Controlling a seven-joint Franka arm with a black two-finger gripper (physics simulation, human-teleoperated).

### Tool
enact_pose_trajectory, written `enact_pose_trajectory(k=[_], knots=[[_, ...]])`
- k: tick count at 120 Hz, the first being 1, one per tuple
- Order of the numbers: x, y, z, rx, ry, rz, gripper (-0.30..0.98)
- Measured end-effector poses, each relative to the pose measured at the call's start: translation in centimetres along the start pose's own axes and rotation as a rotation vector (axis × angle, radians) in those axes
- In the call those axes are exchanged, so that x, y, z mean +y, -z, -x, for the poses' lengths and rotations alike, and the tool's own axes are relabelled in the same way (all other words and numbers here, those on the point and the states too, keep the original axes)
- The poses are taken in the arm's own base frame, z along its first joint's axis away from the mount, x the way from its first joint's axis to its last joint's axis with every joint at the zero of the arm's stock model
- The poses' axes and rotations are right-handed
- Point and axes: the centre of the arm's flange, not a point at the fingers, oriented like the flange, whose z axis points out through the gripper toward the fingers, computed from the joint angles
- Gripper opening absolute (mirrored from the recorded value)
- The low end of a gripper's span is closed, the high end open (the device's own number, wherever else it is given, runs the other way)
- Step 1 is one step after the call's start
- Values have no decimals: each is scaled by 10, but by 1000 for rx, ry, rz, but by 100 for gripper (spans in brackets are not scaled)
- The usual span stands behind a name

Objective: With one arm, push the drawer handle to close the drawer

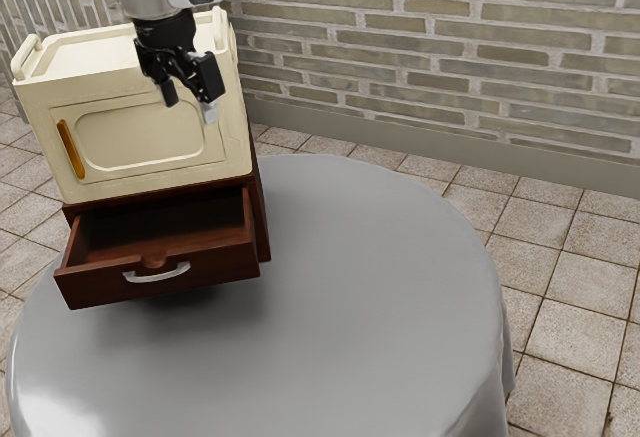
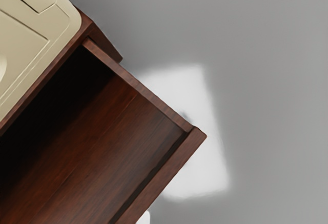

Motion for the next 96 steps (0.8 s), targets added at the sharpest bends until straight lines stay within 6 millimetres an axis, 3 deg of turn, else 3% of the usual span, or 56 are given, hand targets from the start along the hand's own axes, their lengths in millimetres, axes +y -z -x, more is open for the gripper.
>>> enact_pose_trajectory(k=[15, 24, 34, 42, 51, 73, 84, 96], knots=[[-2, -3, 0, 4, -25, -2, 68], [-3, -16, 9, -22, -22, 8, 68], [-3, -38, 39, -70, 33, 37, 68], [-12, -67, 66, -115, 116, 72, 67], [-7, -95, 92, -138, 200, 83, 55], [11, -159, 124, -140, 370, 100, 17], [16, -183, 136, -131, 462, 89, 6], [9, -209, 144, -122, 571, 83, -1]])
